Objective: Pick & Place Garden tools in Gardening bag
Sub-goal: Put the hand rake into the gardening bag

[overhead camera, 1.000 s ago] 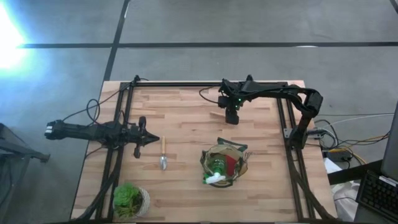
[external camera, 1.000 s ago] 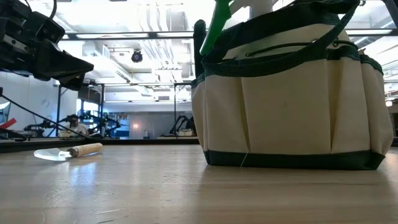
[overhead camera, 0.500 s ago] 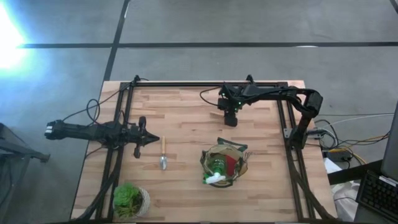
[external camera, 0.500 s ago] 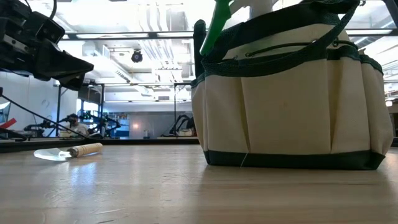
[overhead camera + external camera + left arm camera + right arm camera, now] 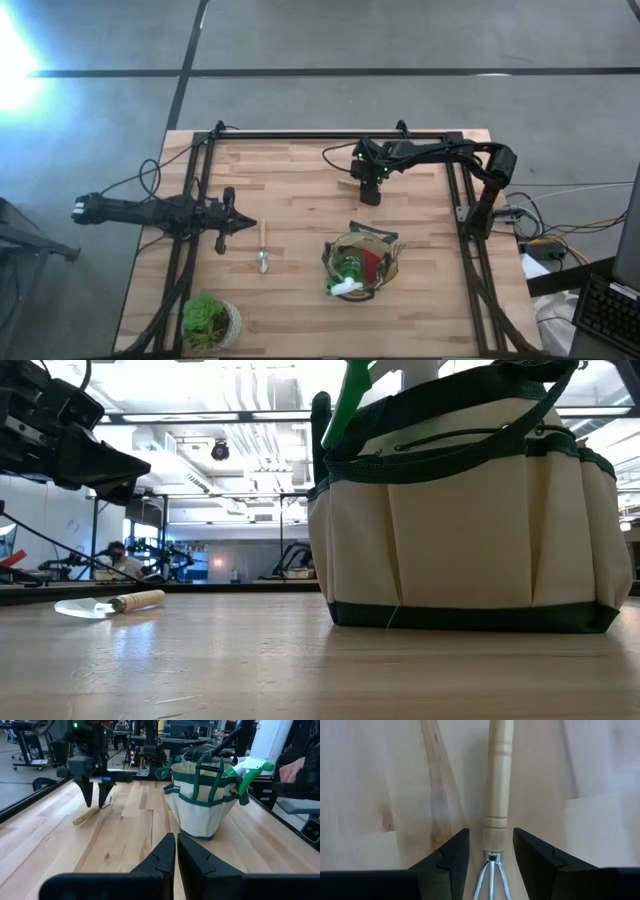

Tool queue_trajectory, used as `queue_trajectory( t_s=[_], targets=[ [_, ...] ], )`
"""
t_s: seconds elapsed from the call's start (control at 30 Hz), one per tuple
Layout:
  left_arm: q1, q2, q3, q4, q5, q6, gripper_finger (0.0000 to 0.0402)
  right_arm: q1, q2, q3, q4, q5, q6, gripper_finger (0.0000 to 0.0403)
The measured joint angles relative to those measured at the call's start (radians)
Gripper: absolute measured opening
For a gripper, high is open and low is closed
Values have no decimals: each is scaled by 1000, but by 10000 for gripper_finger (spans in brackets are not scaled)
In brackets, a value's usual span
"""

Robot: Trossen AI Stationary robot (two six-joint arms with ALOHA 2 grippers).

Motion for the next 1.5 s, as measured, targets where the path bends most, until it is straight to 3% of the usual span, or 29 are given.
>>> queue_trajectory(
  t_s=[0.37,0.67,1.07,1.33,1.5],
  targets=[
    [0,0,0,0,0,0,23,1,117,40,-10,40,12,126],
    [0,0,0,0,0,0,23,0,76,41,-19,46,6,49],
    [0,0,0,0,0,0,23,5,78,43,-37,48,-26,48],
    [0,0,0,0,0,0,23,5,58,106,-175,61,-65,48],
    [0,0,0,0,0,0,23,7,11,119,-212,135,-80,48]
  ],
)
